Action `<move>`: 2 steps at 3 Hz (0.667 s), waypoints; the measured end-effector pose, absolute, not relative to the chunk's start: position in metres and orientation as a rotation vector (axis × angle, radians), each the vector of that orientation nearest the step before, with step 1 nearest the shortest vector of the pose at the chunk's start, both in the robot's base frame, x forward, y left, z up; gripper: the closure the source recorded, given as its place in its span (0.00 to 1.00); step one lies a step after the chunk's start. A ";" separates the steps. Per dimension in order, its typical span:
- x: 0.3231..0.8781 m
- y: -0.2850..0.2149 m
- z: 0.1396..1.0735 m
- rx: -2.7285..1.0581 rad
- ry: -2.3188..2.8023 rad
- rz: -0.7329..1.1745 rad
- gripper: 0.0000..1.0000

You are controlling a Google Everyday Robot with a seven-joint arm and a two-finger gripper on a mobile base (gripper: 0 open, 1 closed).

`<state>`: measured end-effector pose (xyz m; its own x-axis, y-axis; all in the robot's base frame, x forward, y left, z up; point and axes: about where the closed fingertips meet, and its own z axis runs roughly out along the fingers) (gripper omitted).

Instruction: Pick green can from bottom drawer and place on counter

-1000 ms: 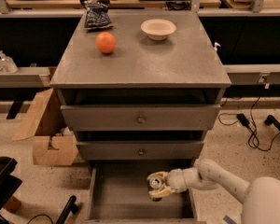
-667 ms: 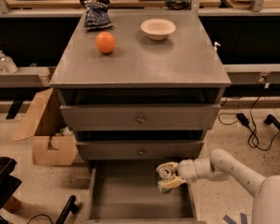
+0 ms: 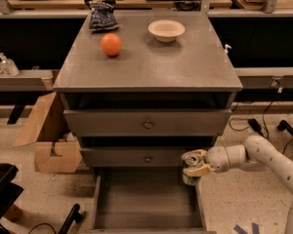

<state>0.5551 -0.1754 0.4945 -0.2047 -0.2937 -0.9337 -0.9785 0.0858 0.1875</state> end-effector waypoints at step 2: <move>0.553 -0.170 0.497 -1.284 1.585 1.173 1.00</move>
Offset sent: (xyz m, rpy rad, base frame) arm -0.0047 0.0058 0.0077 0.0482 -0.0130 0.0183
